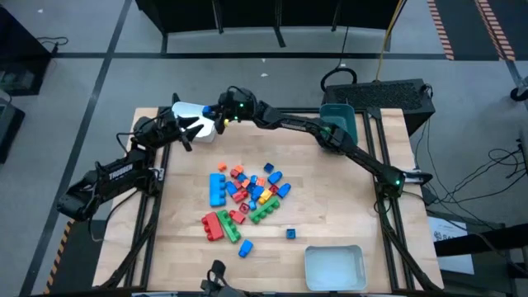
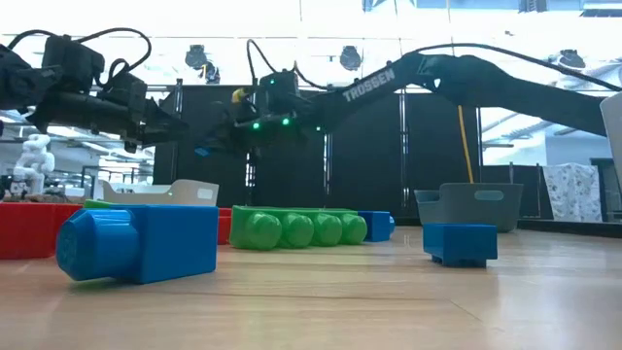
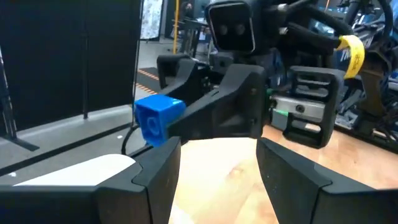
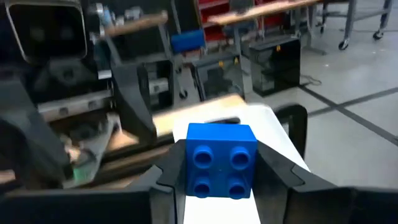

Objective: Sort blocks by size
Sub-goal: Put the small 4 stud blue game piece into the white bin, then adjust the white bin

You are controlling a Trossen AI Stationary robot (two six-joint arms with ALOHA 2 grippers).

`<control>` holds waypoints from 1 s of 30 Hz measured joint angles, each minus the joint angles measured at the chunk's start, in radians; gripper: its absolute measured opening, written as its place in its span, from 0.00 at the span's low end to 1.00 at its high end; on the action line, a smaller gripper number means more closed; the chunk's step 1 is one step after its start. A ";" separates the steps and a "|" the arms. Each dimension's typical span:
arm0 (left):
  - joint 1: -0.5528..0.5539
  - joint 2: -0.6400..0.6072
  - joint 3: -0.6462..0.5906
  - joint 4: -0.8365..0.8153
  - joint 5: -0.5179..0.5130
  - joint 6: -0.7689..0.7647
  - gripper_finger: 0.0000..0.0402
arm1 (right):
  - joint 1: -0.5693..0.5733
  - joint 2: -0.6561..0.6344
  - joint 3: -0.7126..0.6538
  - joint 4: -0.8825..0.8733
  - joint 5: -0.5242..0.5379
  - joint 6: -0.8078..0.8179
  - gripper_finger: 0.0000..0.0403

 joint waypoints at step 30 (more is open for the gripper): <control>0.000 0.000 -0.001 -0.106 -0.041 0.031 0.53 | -0.014 0.035 -0.002 0.021 0.084 0.100 0.53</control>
